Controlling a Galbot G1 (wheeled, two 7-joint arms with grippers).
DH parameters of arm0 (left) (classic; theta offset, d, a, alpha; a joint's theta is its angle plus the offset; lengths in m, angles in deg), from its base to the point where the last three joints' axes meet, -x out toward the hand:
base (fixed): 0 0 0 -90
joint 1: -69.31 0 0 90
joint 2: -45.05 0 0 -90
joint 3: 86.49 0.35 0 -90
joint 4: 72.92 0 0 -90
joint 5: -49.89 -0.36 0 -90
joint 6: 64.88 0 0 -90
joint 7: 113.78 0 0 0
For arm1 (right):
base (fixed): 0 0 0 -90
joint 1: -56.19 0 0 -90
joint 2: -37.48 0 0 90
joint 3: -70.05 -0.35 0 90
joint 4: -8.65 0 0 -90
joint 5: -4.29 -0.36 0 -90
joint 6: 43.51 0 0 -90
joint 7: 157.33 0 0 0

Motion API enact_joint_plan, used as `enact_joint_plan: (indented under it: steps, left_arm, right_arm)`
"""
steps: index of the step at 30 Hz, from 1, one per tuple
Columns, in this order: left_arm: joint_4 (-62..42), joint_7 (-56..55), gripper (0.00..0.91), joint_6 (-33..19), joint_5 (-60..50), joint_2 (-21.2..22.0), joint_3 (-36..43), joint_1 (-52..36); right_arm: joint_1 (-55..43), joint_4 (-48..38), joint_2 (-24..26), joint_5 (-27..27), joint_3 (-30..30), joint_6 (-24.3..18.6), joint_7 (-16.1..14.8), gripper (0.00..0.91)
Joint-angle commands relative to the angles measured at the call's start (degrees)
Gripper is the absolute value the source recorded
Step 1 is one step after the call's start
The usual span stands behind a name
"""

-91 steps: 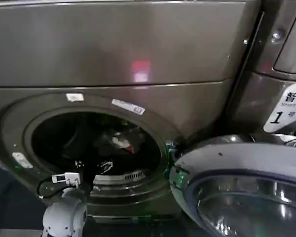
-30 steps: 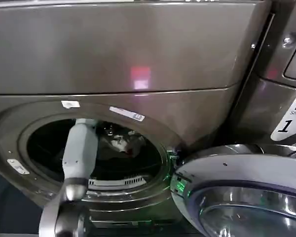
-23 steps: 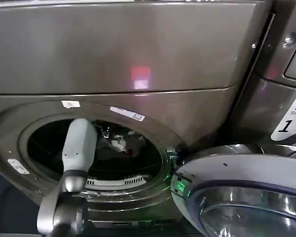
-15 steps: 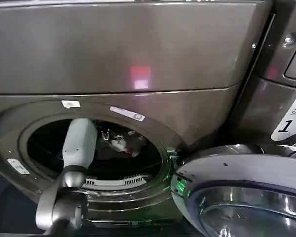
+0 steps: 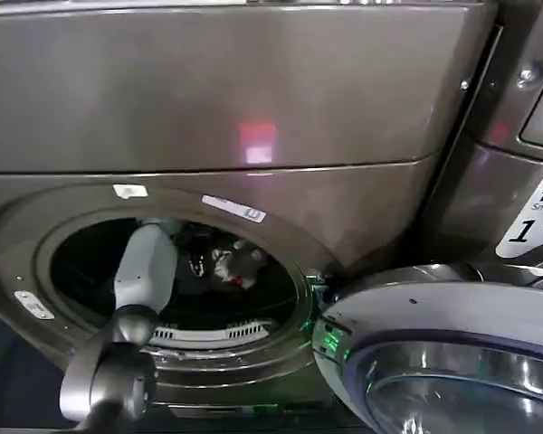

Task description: Grasp the clothes from the dryer.

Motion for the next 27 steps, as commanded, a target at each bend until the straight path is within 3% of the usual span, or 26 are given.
enact_joint_plan:
  steps: [1, 8, 12, 18, 21, 22, 27]
  left_arm:
    - [3.3, -3.6, 0.000, -0.2, 4.5, 0.3, -1.0, 0.9]
    - [6.3, -6.5, 0.000, 0.6, 9.6, -0.1, -1.4, 1.9]
    - [6.7, -26.3, 0.000, 3.0, 19.4, 0.4, -0.3, 1.4]
    - [17.3, -49.3, 0.000, 16.3, 38.3, 2.1, -2.0, 6.5]
    - [26.3, -58.2, 0.000, 22.3, 46.0, 2.6, -1.7, 12.0]
    - [28.6, -61.1, 0.000, 24.6, 48.3, 3.2, -1.8, 14.2]
    - [36.7, -70.9, 0.000, 27.5, 54.5, 4.7, -0.7, 21.4]
  right_arm:
    - [-0.2, 0.1, 0.0, 0.0, 0.3, -0.1, 0.0, 0.907]
    - [-0.5, 0.1, 0.1, 0.3, 0.7, 0.0, -0.2, 0.907]
    - [-0.7, 0.5, 0.1, 1.3, 1.1, 0.3, -0.4, 0.907]
    - [-0.8, 1.5, -0.4, 2.3, 1.1, 0.7, -0.5, 0.907]
    - [-0.8, 2.0, -0.2, 1.6, 1.4, 1.5, 1.2, 0.907]
    - [-0.9, 2.0, -0.2, 1.4, 2.0, -0.4, 2.6, 0.907]
    - [-1.5, 1.5, 0.3, 2.1, 1.9, -0.8, 3.9, 0.907]
